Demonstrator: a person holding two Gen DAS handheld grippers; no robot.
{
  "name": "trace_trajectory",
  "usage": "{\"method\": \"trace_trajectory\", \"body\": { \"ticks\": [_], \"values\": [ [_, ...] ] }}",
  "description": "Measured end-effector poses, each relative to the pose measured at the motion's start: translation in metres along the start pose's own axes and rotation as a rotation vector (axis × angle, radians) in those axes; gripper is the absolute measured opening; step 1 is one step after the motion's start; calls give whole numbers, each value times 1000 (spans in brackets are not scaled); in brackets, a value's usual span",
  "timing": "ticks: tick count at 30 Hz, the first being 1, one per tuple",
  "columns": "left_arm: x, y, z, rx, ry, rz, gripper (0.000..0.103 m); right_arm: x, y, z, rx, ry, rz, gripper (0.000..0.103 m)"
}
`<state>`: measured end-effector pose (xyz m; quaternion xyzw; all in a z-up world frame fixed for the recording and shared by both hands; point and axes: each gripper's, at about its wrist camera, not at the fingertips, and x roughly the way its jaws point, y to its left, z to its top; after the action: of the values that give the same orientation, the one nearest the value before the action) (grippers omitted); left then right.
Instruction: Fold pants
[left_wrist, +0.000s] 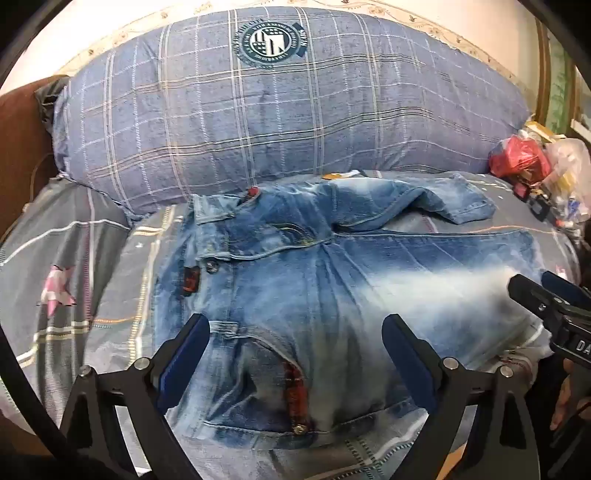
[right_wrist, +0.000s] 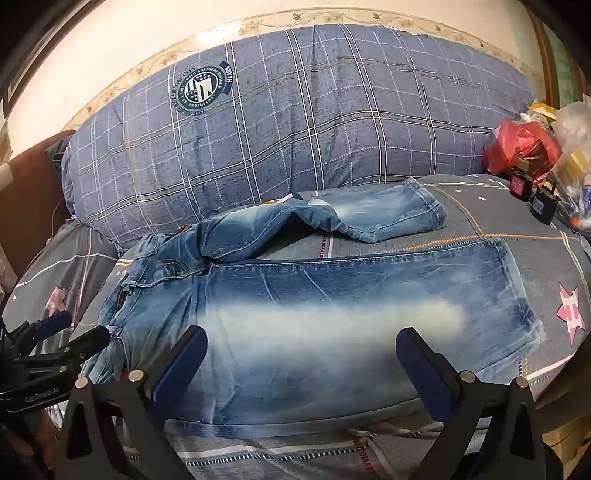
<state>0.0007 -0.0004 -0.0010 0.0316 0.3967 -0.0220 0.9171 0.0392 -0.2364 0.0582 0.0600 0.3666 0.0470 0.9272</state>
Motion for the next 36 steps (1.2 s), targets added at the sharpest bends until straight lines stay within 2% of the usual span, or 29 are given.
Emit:
{"method": "trace_trajectory", "body": {
  "ticks": [5, 8, 36],
  "values": [
    [3, -5, 0, 0, 16, 8, 94, 1, 2, -1, -4, 4, -6, 103],
    [1, 2, -5, -13, 0, -15, 94, -2, 7, 5, -3, 10, 1, 103],
    [-2, 7, -6, -19, -8, 13, 94, -5, 15, 1, -46, -4, 32, 103]
  ]
}}
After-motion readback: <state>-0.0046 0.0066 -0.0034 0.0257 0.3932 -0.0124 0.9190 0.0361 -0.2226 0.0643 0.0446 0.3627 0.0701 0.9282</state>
